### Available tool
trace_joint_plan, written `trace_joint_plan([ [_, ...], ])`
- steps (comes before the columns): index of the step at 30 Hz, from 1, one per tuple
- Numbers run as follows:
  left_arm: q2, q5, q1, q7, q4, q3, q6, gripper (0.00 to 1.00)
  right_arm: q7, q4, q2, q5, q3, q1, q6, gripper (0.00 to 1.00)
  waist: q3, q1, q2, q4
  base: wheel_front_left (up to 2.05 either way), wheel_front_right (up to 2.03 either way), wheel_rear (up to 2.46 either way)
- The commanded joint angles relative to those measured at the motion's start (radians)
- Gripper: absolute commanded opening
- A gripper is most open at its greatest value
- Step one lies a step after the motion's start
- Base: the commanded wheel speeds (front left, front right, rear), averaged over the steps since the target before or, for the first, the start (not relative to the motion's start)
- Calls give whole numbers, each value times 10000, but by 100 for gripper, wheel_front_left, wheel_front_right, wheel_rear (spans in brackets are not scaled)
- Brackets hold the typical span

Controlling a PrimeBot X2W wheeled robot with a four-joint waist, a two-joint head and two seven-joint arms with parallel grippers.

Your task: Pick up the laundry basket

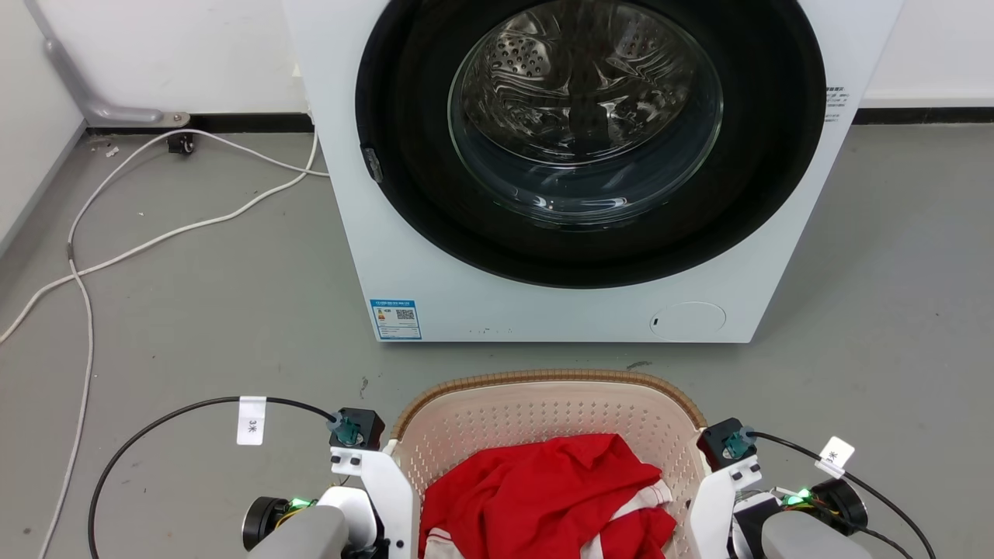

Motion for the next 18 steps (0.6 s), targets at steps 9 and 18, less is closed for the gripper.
trace_joint_plan([
  [9, 66, -122, -275, -154, -36, -155, -49, 0, -104, 81, -97, 265, 389, -122, 53, 0, 2, 0, -1, 12, 0, 0, 0],
  [18, 103, -243, -312, -187, -12, -290, -49, 0, -142, 116, -102, 554, 638, -201, 53, 0, 33, 0, -1, 48, 0, 0, 0],
])
